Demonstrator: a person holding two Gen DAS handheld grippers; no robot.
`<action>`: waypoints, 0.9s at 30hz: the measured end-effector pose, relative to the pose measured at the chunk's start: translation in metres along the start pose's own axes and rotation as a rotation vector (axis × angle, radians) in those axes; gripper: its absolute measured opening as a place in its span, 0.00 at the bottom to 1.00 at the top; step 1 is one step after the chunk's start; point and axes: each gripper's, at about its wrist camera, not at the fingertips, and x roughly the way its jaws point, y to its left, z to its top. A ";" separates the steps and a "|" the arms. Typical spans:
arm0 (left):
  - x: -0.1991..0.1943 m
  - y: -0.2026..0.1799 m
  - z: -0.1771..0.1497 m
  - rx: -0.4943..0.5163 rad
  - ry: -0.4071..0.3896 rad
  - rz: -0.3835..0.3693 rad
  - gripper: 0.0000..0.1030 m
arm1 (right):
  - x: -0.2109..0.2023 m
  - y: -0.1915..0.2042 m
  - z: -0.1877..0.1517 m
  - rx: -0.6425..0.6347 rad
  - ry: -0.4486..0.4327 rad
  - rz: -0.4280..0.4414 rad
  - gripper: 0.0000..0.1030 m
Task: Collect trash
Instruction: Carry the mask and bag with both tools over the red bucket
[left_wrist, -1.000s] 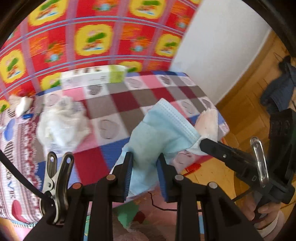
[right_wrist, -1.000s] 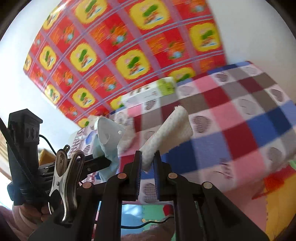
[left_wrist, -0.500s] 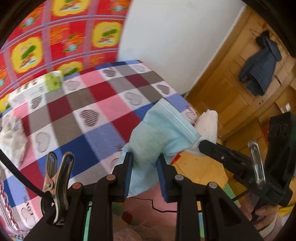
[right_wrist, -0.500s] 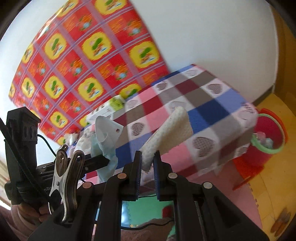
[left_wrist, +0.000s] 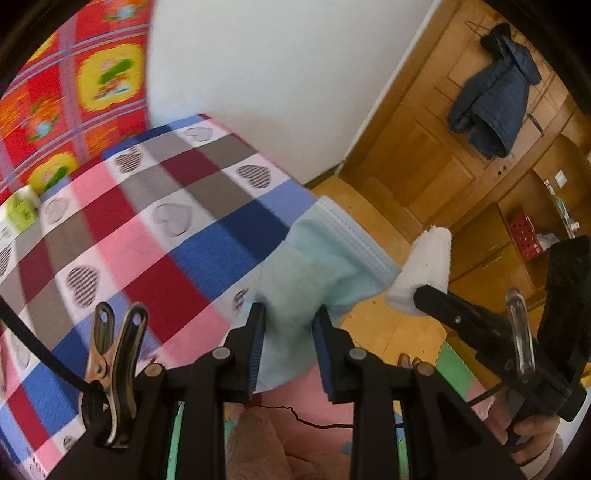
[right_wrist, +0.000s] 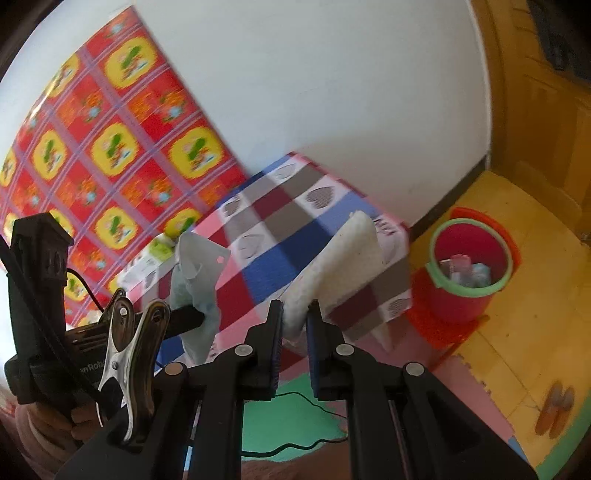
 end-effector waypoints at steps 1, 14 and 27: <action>0.007 -0.005 0.006 0.011 0.001 -0.006 0.26 | 0.000 -0.006 0.003 0.004 -0.004 -0.007 0.13; 0.075 -0.052 0.067 0.078 0.047 -0.067 0.26 | 0.004 -0.080 0.044 0.088 -0.013 -0.104 0.13; 0.109 -0.079 0.094 0.111 0.074 -0.090 0.26 | 0.016 -0.116 0.073 0.120 -0.003 -0.175 0.13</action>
